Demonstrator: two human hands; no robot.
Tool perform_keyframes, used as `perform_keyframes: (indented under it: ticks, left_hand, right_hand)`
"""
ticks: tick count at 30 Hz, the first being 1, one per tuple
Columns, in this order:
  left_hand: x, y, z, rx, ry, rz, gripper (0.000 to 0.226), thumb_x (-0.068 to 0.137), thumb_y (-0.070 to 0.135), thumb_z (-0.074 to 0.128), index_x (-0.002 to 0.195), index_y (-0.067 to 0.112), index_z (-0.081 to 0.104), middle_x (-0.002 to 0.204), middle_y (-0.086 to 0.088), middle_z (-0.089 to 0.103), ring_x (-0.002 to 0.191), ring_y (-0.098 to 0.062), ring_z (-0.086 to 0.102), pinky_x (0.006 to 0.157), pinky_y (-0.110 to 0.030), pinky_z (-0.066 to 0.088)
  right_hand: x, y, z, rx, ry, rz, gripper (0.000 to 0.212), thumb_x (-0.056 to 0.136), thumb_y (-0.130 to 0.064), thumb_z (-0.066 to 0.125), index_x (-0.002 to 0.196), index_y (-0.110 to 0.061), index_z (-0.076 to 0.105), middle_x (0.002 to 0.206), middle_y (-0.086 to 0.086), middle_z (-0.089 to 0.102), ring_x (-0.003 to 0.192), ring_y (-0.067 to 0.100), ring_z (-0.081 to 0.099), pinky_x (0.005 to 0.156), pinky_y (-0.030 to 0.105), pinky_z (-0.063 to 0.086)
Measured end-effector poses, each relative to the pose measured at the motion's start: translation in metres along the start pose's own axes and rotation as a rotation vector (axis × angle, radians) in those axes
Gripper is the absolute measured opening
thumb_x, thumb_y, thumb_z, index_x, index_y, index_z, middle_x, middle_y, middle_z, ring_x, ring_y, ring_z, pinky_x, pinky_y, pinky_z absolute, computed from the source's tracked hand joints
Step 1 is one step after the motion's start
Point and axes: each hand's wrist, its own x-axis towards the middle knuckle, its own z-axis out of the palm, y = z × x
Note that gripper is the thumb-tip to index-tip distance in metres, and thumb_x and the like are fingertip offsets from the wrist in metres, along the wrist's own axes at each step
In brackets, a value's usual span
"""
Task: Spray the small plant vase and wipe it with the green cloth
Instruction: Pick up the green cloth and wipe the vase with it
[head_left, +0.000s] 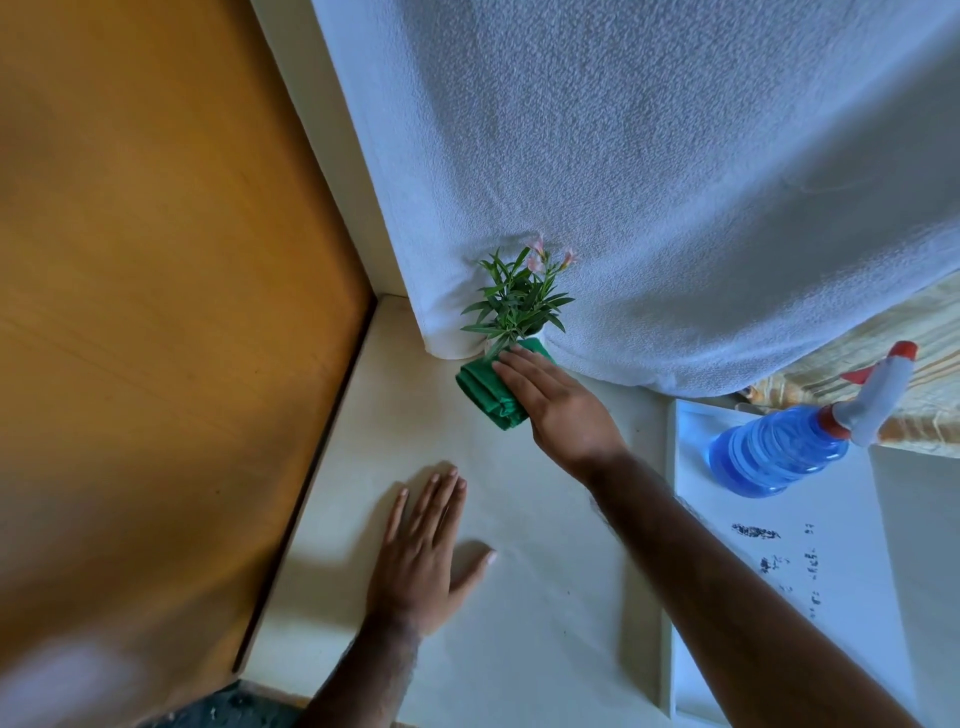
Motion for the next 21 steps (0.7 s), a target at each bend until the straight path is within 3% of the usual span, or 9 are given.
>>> perform_keyframes:
  ticks: [7, 11, 13, 16, 21]
  left_hand:
    - [0.001, -0.001, 0.002, 0.006, 0.006, 0.009, 0.092, 0.100, 0.075, 0.040, 0.167, 0.013, 0.027, 0.177, -0.003, 0.023, 0.163, -0.020, 0.020, 0.130, -0.056, 0.023]
    - [0.000, -0.001, 0.003, 0.001, 0.011, 0.012, 0.091, 0.100, 0.074, 0.042, 0.166, 0.013, 0.029, 0.176, -0.003, 0.024, 0.163, -0.020, 0.022, 0.129, -0.058, 0.026]
    - [0.000, -0.002, 0.003, 0.001, 0.014, 0.014, 0.091, 0.100, 0.074, 0.042, 0.166, 0.013, 0.028, 0.177, -0.003, 0.024, 0.163, -0.020, 0.021, 0.129, -0.058, 0.025]
    - [0.000, -0.002, 0.002, 0.006, 0.018, 0.017, 0.092, 0.100, 0.074, 0.040, 0.167, 0.013, 0.028, 0.177, -0.004, 0.023, 0.163, -0.021, 0.022, 0.129, -0.058, 0.024]
    - [0.001, 0.000, 0.002, 0.010, 0.027, 0.016, 0.092, 0.100, 0.074, 0.040, 0.166, 0.012, 0.028, 0.177, -0.005, 0.023, 0.163, -0.021, 0.022, 0.128, -0.058, 0.026]
  right_hand:
    - [-0.021, 0.010, 0.019, -0.008, -0.111, 0.038, 0.052, 0.091, -0.003, 0.031, 0.131, -0.002, 0.064, 0.138, 0.015, 0.061, 0.130, 0.032, 0.055, 0.113, 0.042, 0.036]
    - [-0.035, 0.012, 0.031, 0.035, -0.174, 0.168, 0.061, 0.077, 0.017, 0.052, 0.134, -0.001, 0.061, 0.139, 0.018, 0.059, 0.129, 0.038, 0.055, 0.110, 0.044, 0.031]
    - [-0.033, 0.010, 0.032, 0.059, -0.165, 0.185, 0.065, 0.072, 0.021, 0.057, 0.133, -0.002, 0.062, 0.138, 0.018, 0.060, 0.128, 0.038, 0.056, 0.109, 0.046, 0.038]
    - [-0.026, 0.003, 0.025, 0.068, -0.119, 0.133, 0.066, 0.074, 0.021, 0.060, 0.135, -0.004, 0.061, 0.139, 0.014, 0.060, 0.130, 0.032, 0.055, 0.103, 0.043, 0.049]
    - [-0.012, -0.005, 0.003, 0.040, 0.009, -0.083, 0.060, 0.078, 0.019, 0.052, 0.133, -0.003, 0.063, 0.141, 0.011, 0.059, 0.135, 0.027, 0.052, 0.112, 0.042, 0.041]
